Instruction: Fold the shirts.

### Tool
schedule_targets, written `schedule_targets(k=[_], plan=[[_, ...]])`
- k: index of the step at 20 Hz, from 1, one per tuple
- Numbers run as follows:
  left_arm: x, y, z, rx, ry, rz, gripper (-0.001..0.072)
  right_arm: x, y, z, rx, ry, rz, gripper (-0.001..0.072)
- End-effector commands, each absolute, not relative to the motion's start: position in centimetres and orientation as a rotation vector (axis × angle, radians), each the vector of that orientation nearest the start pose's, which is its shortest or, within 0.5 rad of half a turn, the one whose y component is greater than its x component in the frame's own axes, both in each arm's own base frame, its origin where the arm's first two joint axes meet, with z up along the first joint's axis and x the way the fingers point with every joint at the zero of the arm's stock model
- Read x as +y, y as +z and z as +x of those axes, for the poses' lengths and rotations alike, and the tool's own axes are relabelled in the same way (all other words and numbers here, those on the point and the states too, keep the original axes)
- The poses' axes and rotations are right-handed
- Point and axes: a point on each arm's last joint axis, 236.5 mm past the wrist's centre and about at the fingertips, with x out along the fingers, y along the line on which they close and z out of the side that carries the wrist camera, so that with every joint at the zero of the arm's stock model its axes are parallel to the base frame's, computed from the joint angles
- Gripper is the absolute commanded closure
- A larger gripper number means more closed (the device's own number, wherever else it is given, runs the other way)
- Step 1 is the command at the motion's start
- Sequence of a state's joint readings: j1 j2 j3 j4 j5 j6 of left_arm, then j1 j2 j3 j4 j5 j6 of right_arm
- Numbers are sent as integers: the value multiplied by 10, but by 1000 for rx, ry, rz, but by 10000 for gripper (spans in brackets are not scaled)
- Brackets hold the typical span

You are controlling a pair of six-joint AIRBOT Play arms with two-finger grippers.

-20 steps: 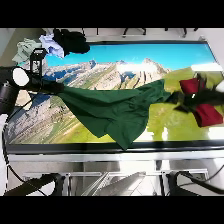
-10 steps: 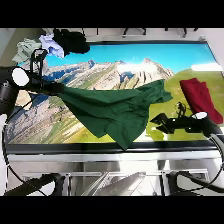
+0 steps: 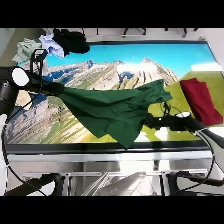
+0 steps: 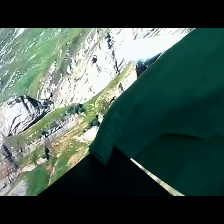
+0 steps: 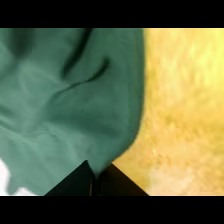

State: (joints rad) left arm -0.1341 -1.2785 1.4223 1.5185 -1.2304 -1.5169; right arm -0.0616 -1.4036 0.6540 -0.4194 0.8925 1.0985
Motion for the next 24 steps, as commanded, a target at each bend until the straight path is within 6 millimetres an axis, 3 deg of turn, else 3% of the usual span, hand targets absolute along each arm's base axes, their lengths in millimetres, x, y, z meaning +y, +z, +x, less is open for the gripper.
schedule_targets(k=[1,3,5,7,8,11,12,14,16,18,20,22,24], plan=[[-67,101,416,1091,-185,81,695,139,-38,351,1204,444,905,686],[-66,111,410,1096,-184,84,695,130,11,346,1144,469,804,686],[-58,140,406,1059,-169,84,695,118,67,334,1067,455,663,686],[-47,182,399,982,-153,76,695,106,144,326,895,433,526,686],[-42,204,391,941,-144,74,695,97,197,322,758,410,448,686],[-39,268,359,798,-145,69,695,69,330,299,445,308,256,686],[-40,290,346,747,-151,71,695,61,367,287,367,276,190,686],[-45,331,317,644,-172,93,695,47,423,264,255,214,98,686],[-53,376,282,518,-220,150,695,39,458,241,201,170,33,686],[-56,412,248,412,-250,171,695,38,472,222,209,160,-4,686],[-44,431,218,373,-224,192,696,39,477,205,222,160,-46,686],[-30,445,191,340,-194,194,696,28,482,191,207,104,-74,686],[-20,469,177,242,-164,184,696,23,495,184,149,74,-85,687]])
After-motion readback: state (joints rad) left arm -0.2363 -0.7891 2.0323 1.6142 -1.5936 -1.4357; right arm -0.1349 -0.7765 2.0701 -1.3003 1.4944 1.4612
